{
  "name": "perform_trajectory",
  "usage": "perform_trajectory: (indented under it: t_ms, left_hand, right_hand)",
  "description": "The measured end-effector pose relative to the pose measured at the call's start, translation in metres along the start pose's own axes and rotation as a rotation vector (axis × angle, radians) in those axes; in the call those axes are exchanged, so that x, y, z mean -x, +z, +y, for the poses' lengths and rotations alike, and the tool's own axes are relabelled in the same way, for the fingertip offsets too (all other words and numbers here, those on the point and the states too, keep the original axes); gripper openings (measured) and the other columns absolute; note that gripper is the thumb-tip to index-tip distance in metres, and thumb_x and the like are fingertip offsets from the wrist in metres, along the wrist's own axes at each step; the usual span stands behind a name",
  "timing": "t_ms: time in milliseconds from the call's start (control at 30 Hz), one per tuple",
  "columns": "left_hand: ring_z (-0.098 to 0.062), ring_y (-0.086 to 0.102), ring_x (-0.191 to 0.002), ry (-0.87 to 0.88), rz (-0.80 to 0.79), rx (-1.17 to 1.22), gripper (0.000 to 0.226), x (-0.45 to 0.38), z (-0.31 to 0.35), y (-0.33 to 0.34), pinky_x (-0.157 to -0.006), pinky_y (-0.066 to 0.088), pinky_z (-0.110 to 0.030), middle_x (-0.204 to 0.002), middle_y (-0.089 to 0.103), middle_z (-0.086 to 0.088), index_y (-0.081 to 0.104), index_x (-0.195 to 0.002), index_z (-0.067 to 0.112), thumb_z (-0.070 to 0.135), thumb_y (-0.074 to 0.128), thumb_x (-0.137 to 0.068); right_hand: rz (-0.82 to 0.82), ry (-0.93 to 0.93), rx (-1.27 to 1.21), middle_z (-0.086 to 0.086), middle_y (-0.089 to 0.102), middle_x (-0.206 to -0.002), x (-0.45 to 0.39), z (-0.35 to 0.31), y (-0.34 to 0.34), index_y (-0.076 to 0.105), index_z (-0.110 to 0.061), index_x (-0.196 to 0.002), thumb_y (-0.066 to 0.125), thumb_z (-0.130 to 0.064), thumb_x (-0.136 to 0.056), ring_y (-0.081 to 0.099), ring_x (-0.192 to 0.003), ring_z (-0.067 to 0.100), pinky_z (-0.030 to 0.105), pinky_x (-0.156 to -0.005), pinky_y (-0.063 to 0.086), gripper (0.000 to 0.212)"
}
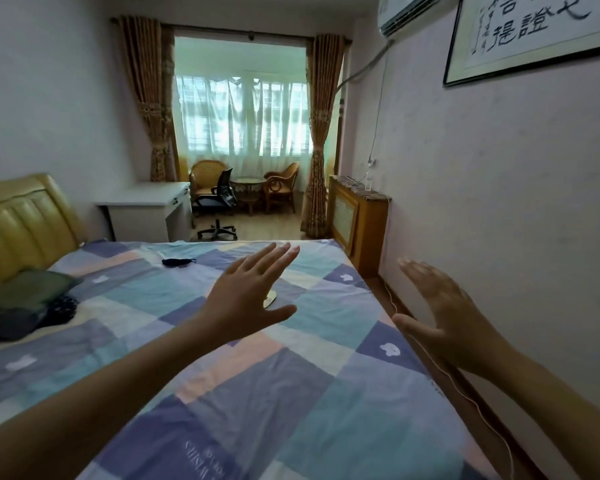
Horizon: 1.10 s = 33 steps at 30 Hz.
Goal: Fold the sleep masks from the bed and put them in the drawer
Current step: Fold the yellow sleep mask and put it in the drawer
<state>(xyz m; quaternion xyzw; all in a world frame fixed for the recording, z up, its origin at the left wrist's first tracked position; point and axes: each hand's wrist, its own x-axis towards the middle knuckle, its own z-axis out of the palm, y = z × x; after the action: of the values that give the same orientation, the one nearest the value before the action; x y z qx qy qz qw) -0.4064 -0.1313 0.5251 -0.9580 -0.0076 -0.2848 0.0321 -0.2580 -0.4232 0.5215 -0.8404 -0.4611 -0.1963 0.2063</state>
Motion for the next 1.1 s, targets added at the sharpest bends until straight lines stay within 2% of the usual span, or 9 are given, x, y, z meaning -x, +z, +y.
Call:
perform_trajectory:
  t_ms: [133, 200, 300, 367, 533, 700, 867, 967, 1100]
  left_hand:
    - [-0.005, 0.005, -0.14, -0.08, -0.043, -0.052, 0.091, -0.01, -0.02, 0.023, -0.107, 0.018, -0.031, -0.153, 0.008, 0.016, 0.001, -0.148, 0.039, 0.067, 0.052, -0.079]
    - [-0.007, 0.014, -0.141, -0.143, -0.085, -0.061, 0.092, -0.017, -0.024, 0.037, -0.106, 0.026, -0.032, -0.154, 0.015, 0.014, 0.002, -0.147, 0.041, 0.067, 0.055, -0.077]
    - [-0.016, 0.032, -0.139, -0.201, -0.149, -0.083, 0.094, -0.039, -0.015, 0.059, -0.103, 0.035, -0.035, -0.153, 0.028, 0.007, 0.006, -0.147, 0.039, 0.065, 0.061, -0.075]
    - [-0.017, 0.033, -0.139, -0.194, -0.171, -0.098, 0.095, -0.063, 0.0, 0.074, -0.104, 0.035, -0.037, -0.153, 0.028, 0.007, 0.008, -0.147, 0.038, 0.065, 0.061, -0.074]
    - [-0.019, 0.03, -0.14, -0.111, -0.146, -0.146, 0.092, -0.15, 0.067, 0.116, -0.106, 0.033, -0.039, -0.153, 0.028, 0.005, 0.011, -0.149, 0.034, 0.064, 0.06, -0.076]
    - [-0.016, 0.019, -0.144, -0.096, -0.118, -0.148, 0.089, -0.233, 0.165, 0.165, -0.11, 0.028, -0.04, -0.156, 0.017, 0.008, 0.002, -0.148, 0.036, 0.065, 0.052, -0.081]
    - [-0.017, 0.019, -0.144, -0.194, -0.132, -0.122, 0.088, -0.279, 0.253, 0.207, -0.11, 0.026, -0.038, -0.156, 0.018, 0.009, 0.001, -0.147, 0.038, 0.066, 0.051, -0.08]
    - [-0.016, 0.018, -0.145, -0.236, -0.173, -0.119, 0.089, -0.302, 0.287, 0.222, -0.111, 0.026, -0.038, -0.157, 0.018, 0.009, -0.002, -0.146, 0.039, 0.066, 0.051, -0.08]
    - [-0.017, 0.025, -0.143, -0.391, -0.182, -0.066, 0.095, -0.334, 0.313, 0.235, -0.108, 0.032, -0.038, -0.156, 0.025, 0.005, -0.005, -0.146, 0.044, 0.067, 0.055, -0.077]
  right_hand:
    - [-0.084, -0.054, -0.054, -0.02, 0.007, -0.151, -0.032, 0.045, 0.015, 0.004, -0.043, -0.142, 0.048, -0.063, -0.082, 0.007, -0.141, 0.003, 0.043, -0.117, 0.017, 0.077]
    - [-0.109, -0.084, -0.082, -0.015, 0.013, -0.156, -0.05, 0.067, 0.024, 0.008, -0.039, -0.145, 0.047, -0.062, -0.082, 0.007, -0.143, 0.005, 0.046, -0.118, 0.019, 0.078]
    - [-0.15, -0.145, -0.065, -0.011, 0.015, -0.159, -0.069, 0.101, 0.034, 0.005, -0.04, -0.146, 0.044, -0.062, -0.084, 0.0, -0.142, 0.001, 0.049, -0.118, 0.017, 0.077]
    - [-0.144, -0.181, -0.073, -0.011, 0.017, -0.159, -0.077, 0.126, 0.037, 0.008, -0.039, -0.148, 0.047, -0.06, -0.086, -0.003, -0.141, 0.0, 0.047, -0.119, 0.014, 0.076]
    - [-0.126, -0.242, -0.068, -0.011, 0.017, -0.159, -0.084, 0.211, 0.027, 0.009, -0.039, -0.149, 0.047, -0.058, -0.088, -0.005, -0.14, -0.001, 0.043, -0.116, 0.007, 0.075]
    - [-0.148, -0.249, -0.062, -0.01, 0.015, -0.159, -0.067, 0.326, -0.006, 0.015, -0.037, -0.149, 0.051, -0.054, -0.089, -0.006, -0.137, -0.003, 0.044, -0.117, 0.007, 0.072]
    - [-0.244, -0.266, -0.026, -0.009, 0.01, -0.16, -0.044, 0.445, -0.045, 0.013, -0.036, -0.149, 0.05, -0.052, -0.09, -0.007, -0.139, 0.0, 0.043, -0.118, 0.006, 0.071]
    - [-0.294, -0.272, 0.006, -0.008, 0.009, -0.16, -0.052, 0.502, -0.058, 0.013, -0.034, -0.149, 0.051, -0.051, -0.09, 0.002, -0.146, 0.009, 0.043, -0.119, 0.009, 0.073]
    - [-0.275, -0.298, -0.218, -0.007, 0.018, -0.159, -0.088, 0.542, -0.052, 0.016, -0.033, -0.149, 0.06, -0.047, -0.086, 0.018, -0.144, 0.013, 0.044, -0.117, 0.021, 0.078]
